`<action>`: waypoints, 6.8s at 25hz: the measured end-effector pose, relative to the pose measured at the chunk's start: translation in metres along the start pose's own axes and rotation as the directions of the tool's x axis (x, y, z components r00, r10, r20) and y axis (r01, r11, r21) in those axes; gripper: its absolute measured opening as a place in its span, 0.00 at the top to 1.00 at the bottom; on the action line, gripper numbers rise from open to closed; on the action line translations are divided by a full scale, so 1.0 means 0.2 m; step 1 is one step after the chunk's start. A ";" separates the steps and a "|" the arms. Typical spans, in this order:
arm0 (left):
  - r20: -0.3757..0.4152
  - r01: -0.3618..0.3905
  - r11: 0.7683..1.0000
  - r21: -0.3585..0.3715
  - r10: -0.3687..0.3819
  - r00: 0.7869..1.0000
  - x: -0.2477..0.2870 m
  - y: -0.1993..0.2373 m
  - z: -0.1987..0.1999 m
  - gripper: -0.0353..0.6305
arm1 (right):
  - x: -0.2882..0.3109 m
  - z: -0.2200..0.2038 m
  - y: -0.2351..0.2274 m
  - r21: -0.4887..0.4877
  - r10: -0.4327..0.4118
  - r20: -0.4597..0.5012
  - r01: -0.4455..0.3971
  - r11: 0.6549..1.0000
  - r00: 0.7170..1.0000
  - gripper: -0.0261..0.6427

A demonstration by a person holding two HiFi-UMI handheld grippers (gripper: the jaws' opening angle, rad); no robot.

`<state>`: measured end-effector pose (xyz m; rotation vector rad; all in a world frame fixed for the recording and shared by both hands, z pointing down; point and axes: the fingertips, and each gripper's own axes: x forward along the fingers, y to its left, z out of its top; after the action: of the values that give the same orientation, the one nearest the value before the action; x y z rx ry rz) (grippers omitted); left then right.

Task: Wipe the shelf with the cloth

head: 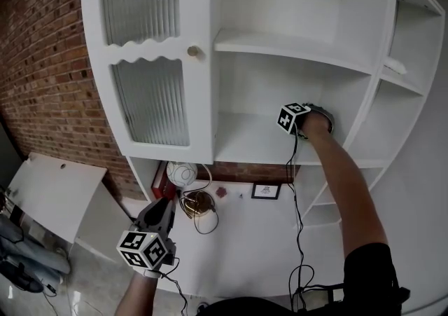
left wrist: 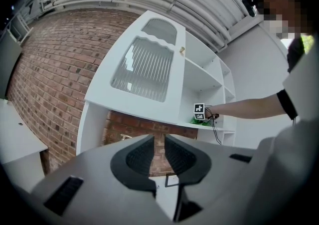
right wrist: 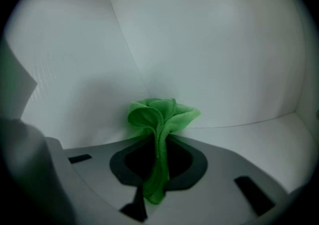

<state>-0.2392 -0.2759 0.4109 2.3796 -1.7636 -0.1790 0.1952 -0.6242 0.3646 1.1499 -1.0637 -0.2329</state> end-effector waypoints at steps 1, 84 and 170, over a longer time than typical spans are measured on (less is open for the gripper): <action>0.001 0.001 1.000 -0.001 -0.001 1.000 0.00 0.00 0.00 0.85 | -0.02 0.02 -0.01 0.001 -0.008 0.023 0.008 1.000 1.000 0.89; -0.062 -0.004 1.000 -0.019 0.003 0.998 -0.09 -0.07 -0.09 0.85 | -0.18 -0.16 0.03 -0.279 -0.227 -0.046 0.206 0.938 0.973 0.90; -0.135 -0.010 0.992 -0.127 -0.007 0.991 -0.11 -0.02 -0.31 0.85 | -0.67 0.02 0.18 -0.027 0.218 0.308 -0.221 0.975 0.926 0.90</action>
<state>-0.2293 -0.2494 0.4699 2.2445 -1.6420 -0.1234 0.1102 -0.5254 0.3193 1.0107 -1.4631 -0.2366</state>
